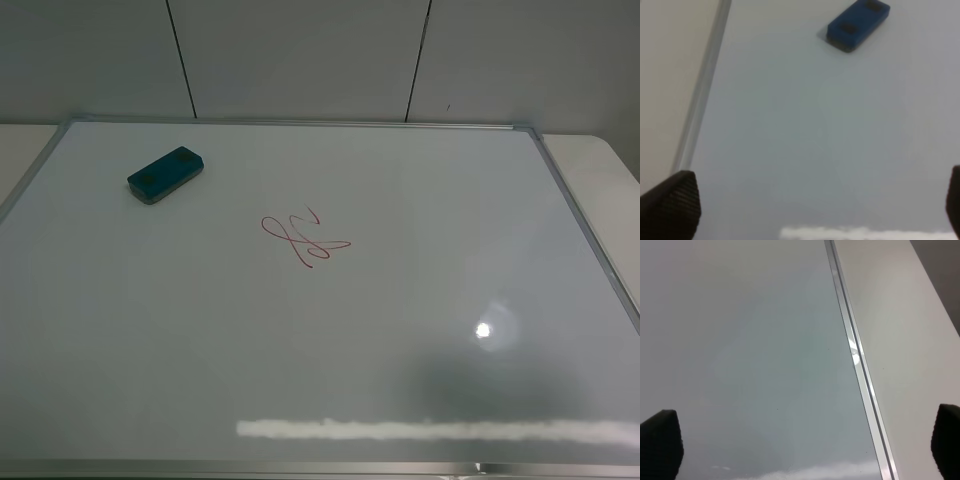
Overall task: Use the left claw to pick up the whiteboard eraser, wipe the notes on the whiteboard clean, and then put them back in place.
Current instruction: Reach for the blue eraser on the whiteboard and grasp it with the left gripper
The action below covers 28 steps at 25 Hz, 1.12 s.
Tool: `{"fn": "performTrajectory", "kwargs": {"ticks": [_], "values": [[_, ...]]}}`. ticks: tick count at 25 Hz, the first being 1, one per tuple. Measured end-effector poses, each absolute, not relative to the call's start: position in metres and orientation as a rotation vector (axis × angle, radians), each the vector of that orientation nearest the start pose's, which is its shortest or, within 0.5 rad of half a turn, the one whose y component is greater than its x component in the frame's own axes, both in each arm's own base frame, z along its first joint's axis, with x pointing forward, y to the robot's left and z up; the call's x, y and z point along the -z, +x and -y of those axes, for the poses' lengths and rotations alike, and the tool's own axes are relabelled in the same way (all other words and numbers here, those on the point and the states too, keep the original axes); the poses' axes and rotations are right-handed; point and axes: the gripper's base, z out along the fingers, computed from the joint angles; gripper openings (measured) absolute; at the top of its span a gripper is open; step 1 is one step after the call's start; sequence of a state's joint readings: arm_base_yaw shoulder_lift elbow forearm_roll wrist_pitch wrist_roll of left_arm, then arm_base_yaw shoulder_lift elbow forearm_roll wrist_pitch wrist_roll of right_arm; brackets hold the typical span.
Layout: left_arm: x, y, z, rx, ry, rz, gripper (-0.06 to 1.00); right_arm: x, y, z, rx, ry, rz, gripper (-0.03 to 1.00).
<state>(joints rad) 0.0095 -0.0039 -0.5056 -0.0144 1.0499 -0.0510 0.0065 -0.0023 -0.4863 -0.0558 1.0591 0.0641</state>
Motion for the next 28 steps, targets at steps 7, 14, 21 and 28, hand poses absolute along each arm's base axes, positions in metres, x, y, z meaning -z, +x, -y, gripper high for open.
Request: {"fn": "performTrajectory", "kwargs": {"ticks": [7,14,21,28], "values": [[-0.2797,-0.0057,0.0012,0.043,-0.061,-2.023,0.99,-0.2737,-0.0036,0.0044,0.023,0.061,-2.052,0.99],[-0.2797,-0.0057,0.0012,0.043,-0.061,-2.023,0.99,-0.2737,-0.0036,0.0044,0.023,0.061,-2.052,0.99],[-0.2797,-0.0057,0.0012,0.043,-0.061,-2.023,0.99,-0.2737,-0.0036,0.0044,0.023,0.061,-2.052,0.99],[-0.2797,-0.0057,0.0012,0.043,-0.061,-2.023,0.99,-0.2737,-0.0036,0.0044,0.023,0.061,-2.052,0.99]]}}
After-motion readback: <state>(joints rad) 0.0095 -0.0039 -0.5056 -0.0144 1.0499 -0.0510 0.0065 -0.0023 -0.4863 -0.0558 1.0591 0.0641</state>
